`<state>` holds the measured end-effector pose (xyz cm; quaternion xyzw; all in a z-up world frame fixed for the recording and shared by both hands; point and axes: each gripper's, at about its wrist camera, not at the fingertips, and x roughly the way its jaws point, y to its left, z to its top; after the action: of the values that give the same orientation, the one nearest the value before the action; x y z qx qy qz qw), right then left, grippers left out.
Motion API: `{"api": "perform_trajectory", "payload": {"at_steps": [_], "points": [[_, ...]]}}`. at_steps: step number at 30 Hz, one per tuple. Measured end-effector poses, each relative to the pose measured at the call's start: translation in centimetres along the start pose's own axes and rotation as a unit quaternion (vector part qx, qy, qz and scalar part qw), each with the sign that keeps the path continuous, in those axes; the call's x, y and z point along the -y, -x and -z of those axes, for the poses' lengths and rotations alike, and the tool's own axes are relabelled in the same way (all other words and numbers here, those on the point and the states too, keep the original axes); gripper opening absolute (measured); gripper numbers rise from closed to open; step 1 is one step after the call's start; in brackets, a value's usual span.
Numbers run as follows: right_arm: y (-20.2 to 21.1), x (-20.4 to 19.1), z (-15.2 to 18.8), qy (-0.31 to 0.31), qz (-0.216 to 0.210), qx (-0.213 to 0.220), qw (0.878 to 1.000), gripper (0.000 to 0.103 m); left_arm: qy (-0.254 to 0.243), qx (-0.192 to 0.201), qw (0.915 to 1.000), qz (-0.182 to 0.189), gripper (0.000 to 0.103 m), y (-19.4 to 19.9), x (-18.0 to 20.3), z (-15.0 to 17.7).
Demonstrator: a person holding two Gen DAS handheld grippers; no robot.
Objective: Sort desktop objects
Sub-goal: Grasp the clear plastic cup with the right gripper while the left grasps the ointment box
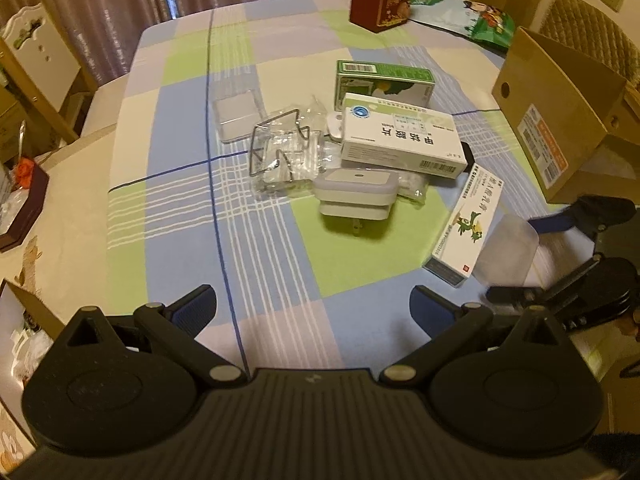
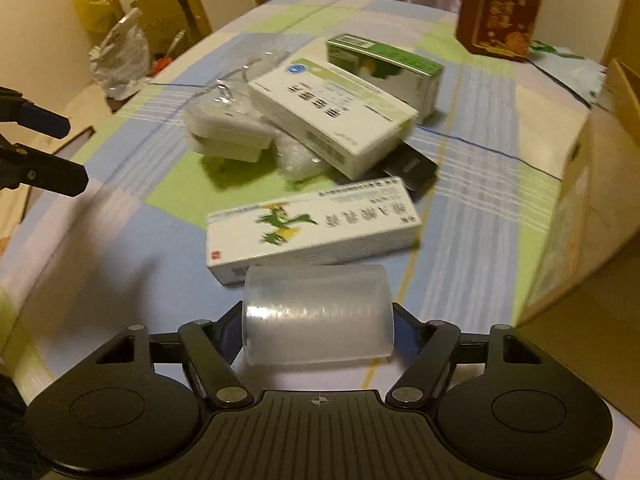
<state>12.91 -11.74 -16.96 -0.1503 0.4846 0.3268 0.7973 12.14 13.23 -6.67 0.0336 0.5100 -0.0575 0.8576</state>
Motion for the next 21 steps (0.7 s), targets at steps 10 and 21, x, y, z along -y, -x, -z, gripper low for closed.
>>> {"api": "perform_trajectory", "payload": {"at_steps": [10, 21], "points": [[6.6, 4.8, 5.0, -0.167, 0.039, 0.015, 0.985, 0.072, -0.057, -0.002, 0.9951, 0.081, 0.090, -2.1, 3.1, -0.7], [12.5, 9.5, 8.3, -0.224, 0.051, 0.027, 0.973, 0.072, -0.146, -0.010, 0.9837, 0.104, 0.080, -7.2, 11.6, -4.3]]}}
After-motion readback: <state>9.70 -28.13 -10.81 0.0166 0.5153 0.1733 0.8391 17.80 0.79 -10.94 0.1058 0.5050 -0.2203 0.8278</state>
